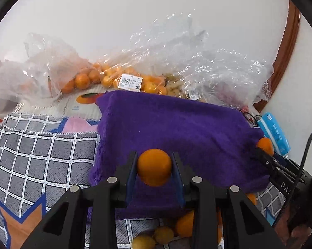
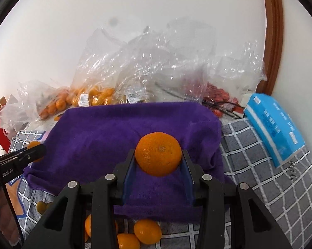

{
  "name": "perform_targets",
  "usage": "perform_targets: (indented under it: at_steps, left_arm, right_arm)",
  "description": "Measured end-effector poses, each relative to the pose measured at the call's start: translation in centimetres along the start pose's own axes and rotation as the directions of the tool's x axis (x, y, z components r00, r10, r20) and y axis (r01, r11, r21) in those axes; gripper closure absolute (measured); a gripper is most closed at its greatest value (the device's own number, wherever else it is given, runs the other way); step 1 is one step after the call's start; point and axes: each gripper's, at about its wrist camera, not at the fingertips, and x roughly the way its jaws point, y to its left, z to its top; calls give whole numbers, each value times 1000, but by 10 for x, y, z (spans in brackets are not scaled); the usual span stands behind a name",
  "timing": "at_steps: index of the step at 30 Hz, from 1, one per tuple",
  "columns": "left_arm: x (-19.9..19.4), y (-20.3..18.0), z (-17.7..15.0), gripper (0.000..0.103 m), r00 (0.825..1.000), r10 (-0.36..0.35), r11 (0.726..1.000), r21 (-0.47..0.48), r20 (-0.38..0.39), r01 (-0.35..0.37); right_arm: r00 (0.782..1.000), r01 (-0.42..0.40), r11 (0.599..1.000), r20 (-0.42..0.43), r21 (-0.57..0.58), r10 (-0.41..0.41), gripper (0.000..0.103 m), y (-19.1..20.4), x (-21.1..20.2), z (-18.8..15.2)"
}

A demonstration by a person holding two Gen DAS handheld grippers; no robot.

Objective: Organize fruits
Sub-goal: 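Lower both oranges onto the purple towel and open both grippers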

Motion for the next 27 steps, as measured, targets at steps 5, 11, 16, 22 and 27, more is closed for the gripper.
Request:
perform_targets:
  at_steps: [5,11,16,22,27]
  left_arm:
    - [11,3,-6,72,1000,-16,1000,-10,-15,16]
    - [18,3,-9,72,1000,-18,1000,-9,-20,18]
    - [25,0,-11,72,999,-27,1000,-7,-37,27]
    - [28,-2,-14,72,999,-12,1000,6,-45,12]
    - [29,-2,-15,72,999,-7,1000,10,-48,8]
  right_arm:
    - [999,-9,1000,-30,-2,9,62,-1,15,-6]
    - [999,-19,1000,-31,-14,19,62,2,20,-11]
    - [999,-19,1000,-39,-10,18,62,3,25,-12]
    - [998,-12,1000,-55,-20,11,62,5,30,-16]
    - [997,-11,1000,-71,-25,9,62,5,35,-18]
